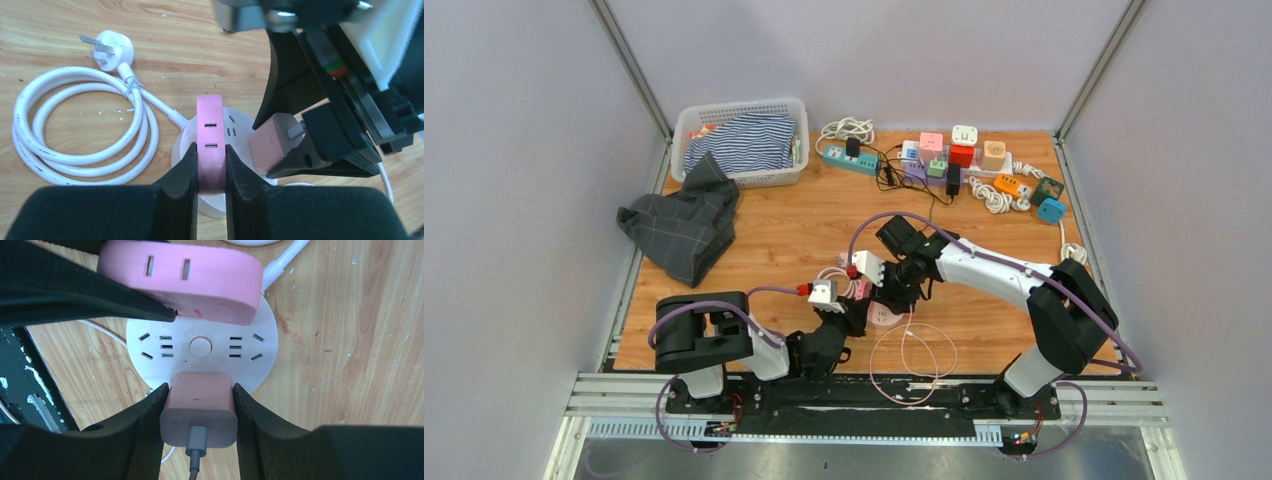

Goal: Pull the plug off the socket
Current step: Remove the plug from the socket.

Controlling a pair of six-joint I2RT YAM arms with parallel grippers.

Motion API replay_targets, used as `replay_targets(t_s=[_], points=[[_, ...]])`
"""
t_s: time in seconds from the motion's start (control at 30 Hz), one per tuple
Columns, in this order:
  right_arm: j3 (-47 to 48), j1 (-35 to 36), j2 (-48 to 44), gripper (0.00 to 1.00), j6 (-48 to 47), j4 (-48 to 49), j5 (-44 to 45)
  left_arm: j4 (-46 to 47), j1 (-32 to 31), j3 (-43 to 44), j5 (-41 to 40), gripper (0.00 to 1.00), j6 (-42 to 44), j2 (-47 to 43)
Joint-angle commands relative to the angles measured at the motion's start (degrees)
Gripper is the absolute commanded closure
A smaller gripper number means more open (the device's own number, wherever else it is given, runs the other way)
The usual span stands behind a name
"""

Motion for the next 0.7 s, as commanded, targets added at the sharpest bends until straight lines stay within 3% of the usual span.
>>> replay_targets(t_s=[0.0, 0.17, 0.3, 0.5, 0.67], points=[[-0.3, -1.8, 3.0, 0.96, -0.2, 3.5, 5.7, -19.9, -6.0, 5.8, 0.5, 1.0, 5.1, -0.9], [-0.1, -1.7, 3.4, 0.96, -0.2, 3.5, 5.7, -23.5, -6.8, 6.5, -0.4, 1.0, 5.9, -2.7], [-0.1, -1.8, 3.4, 0.97, -0.1, 3.6, 5.7, -23.2, -2.4, 3.8, 10.1, 1.0, -3.0, -6.2], [-0.2, -1.7, 3.6, 0.97, -0.1, 3.6, 5.7, -23.2, 0.8, 1.1, 16.5, 1.0, -9.1, -11.4], [-0.2, -1.8, 3.7, 0.97, -0.1, 3.6, 5.8, -23.6, 0.9, 1.6, 17.1, 1.0, -5.1, -11.9]])
